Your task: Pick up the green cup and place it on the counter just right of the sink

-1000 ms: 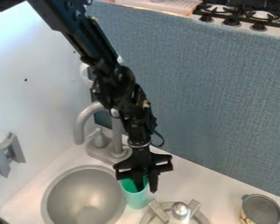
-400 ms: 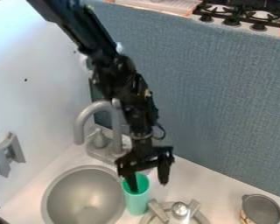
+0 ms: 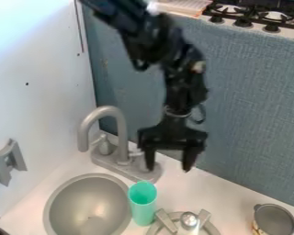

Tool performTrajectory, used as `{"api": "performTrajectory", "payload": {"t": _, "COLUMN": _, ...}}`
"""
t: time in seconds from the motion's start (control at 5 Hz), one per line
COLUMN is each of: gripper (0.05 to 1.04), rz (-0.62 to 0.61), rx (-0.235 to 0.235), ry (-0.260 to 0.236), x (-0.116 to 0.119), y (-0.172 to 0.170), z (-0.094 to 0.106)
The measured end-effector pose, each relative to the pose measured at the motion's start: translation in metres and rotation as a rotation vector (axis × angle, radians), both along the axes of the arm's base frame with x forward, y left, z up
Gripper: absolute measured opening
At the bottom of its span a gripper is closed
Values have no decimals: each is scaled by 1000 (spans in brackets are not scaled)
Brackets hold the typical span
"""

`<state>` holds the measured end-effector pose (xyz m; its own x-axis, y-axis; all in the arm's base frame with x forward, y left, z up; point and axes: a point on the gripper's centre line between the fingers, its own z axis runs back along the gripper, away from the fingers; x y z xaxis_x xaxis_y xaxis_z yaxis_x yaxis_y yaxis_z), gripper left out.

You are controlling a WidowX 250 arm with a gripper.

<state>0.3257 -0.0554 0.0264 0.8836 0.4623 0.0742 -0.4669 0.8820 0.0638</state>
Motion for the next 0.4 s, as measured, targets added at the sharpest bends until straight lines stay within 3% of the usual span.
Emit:
{"api": "performTrajectory", "payload": {"t": 0.2, "gripper": 1001, "rz": -236, "rx": 71, "ry": 53, "x": -43, "y": -39, "z": 18}}
{"api": "performTrajectory", "payload": {"t": 0.4, "gripper": 1001, "rz": -408, "rx": 41, "ry": 34, "x": -74, "y": -61, "z": 29}}
